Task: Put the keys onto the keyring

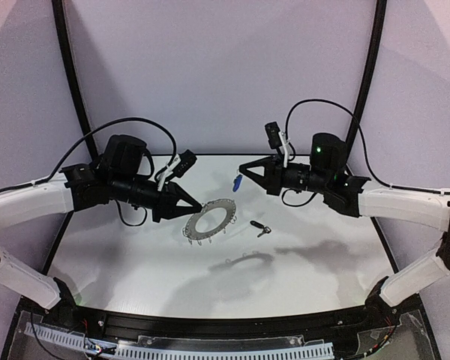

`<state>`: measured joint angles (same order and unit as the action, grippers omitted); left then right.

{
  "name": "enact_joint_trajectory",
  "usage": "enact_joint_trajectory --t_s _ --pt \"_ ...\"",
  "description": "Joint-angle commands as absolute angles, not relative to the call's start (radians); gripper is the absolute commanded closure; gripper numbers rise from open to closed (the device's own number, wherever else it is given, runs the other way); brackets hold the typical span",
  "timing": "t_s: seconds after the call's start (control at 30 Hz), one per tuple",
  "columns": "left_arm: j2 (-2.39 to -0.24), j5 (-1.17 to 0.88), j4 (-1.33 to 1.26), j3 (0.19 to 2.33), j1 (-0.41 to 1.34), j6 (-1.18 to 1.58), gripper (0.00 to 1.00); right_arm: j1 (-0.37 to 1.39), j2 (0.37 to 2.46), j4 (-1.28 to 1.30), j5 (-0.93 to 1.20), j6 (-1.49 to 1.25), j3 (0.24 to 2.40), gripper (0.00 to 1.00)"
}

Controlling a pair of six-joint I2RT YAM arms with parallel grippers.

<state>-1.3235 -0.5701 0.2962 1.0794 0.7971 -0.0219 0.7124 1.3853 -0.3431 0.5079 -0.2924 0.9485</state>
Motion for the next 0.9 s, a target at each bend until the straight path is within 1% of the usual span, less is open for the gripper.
enact_joint_trajectory --t_s 0.0,0.1,0.23,0.3,0.43,0.57,0.67,0.77,0.87 --pt "-1.274 -0.560 0.294 1.113 0.803 -0.046 0.99 0.722 1.342 -0.672 0.627 -0.209 0.852 1.00" --pt "-1.275 -0.532 0.289 1.139 0.803 -0.035 0.99 0.721 1.337 -0.700 0.710 -0.198 0.862 1.00" --pt "-1.295 -0.509 0.315 1.185 0.803 -0.038 0.99 0.723 1.313 -0.714 0.874 -0.113 0.840 1.00" --pt "-1.306 -0.522 0.329 1.211 0.803 -0.039 0.99 0.724 1.290 -0.710 0.904 -0.056 0.817 1.00" --pt "-1.330 -0.628 0.347 1.244 0.804 -0.055 0.99 0.728 1.279 -0.611 0.988 -0.005 0.848 1.00" --pt "-1.342 -0.684 0.365 1.263 0.806 -0.079 0.99 0.746 1.270 -0.591 0.947 0.038 0.845 1.00" --pt "-1.363 -0.656 0.374 1.286 0.833 -0.094 0.99 0.781 1.278 -0.558 0.830 0.050 0.873 1.00" --pt "-1.381 -0.677 0.372 1.295 0.841 -0.111 0.99 0.800 1.288 -0.528 0.798 0.056 0.895 1.00" --pt "-1.390 -0.651 0.372 1.300 0.849 -0.121 0.99 0.818 1.290 -0.568 0.746 0.049 0.877 1.00"
